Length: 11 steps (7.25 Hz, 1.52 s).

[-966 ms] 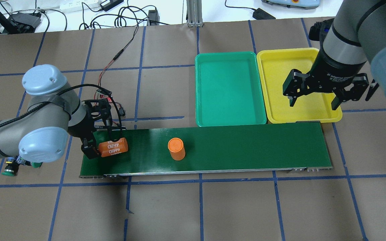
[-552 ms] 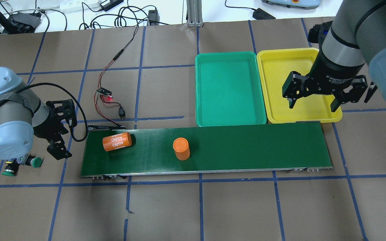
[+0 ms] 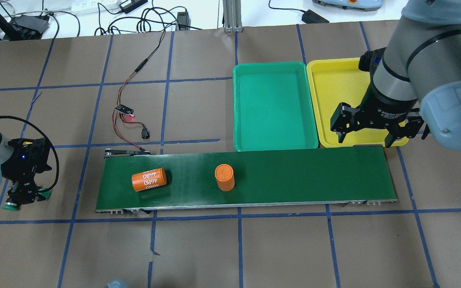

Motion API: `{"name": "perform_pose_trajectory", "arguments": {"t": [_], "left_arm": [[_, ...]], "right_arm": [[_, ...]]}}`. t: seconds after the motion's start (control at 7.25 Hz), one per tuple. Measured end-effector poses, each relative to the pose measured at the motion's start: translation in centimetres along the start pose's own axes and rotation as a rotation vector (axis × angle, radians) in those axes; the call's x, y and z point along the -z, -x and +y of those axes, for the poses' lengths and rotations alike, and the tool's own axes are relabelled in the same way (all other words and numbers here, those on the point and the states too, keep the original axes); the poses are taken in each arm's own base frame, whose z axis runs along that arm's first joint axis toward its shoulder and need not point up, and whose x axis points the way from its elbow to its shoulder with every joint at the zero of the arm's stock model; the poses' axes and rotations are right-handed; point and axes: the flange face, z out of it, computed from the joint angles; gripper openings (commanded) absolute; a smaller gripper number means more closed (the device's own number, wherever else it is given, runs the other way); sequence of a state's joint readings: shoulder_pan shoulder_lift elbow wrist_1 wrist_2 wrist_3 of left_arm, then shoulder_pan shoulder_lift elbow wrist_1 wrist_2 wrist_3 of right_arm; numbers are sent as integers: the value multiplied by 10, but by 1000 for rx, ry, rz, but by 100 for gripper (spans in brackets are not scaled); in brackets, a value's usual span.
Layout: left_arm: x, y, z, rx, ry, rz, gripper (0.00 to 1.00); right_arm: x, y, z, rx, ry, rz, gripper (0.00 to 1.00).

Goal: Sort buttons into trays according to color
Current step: 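Grasp a green button with left gripper while right gripper lowers, then place the green button on the belt and withdraw the left gripper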

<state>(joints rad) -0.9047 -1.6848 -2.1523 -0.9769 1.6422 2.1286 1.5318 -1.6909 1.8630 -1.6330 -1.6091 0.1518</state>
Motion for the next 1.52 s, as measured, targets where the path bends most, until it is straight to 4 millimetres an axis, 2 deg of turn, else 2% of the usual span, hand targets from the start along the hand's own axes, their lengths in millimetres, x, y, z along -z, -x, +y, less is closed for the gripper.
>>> {"name": "perform_pose_trajectory", "arguments": {"t": [0.28, 0.41, 0.69, 0.83, 0.97, 1.24, 1.38, 1.52], "left_arm": [[-19, -6, 40, -62, -27, 15, 99], [-27, -7, 56, -91, -29, 11, 93], [-43, 2, 71, -153, -18, -32, 93], [-51, 8, 73, -165, -36, -50, 84], [-58, 12, 74, -171, -45, -61, 37], [-59, 16, 76, -180, -33, -84, 4], [-55, 17, 77, -182, -21, -93, 0], [-45, 19, 78, -182, -3, -103, 0]], "right_arm": [[-22, 1, 5, 2, 25, -2, 100], [-27, 2, 6, 4, 29, -4, 100], [-37, 5, 6, 9, 38, -16, 100], [-44, 8, 7, 10, 47, -45, 100], [-51, 11, 9, 10, 52, -66, 100], [-60, 13, 10, 10, 65, -79, 100], [-64, 13, 10, 10, 72, -79, 100], [-66, 14, 10, 11, 72, -80, 100]]}}
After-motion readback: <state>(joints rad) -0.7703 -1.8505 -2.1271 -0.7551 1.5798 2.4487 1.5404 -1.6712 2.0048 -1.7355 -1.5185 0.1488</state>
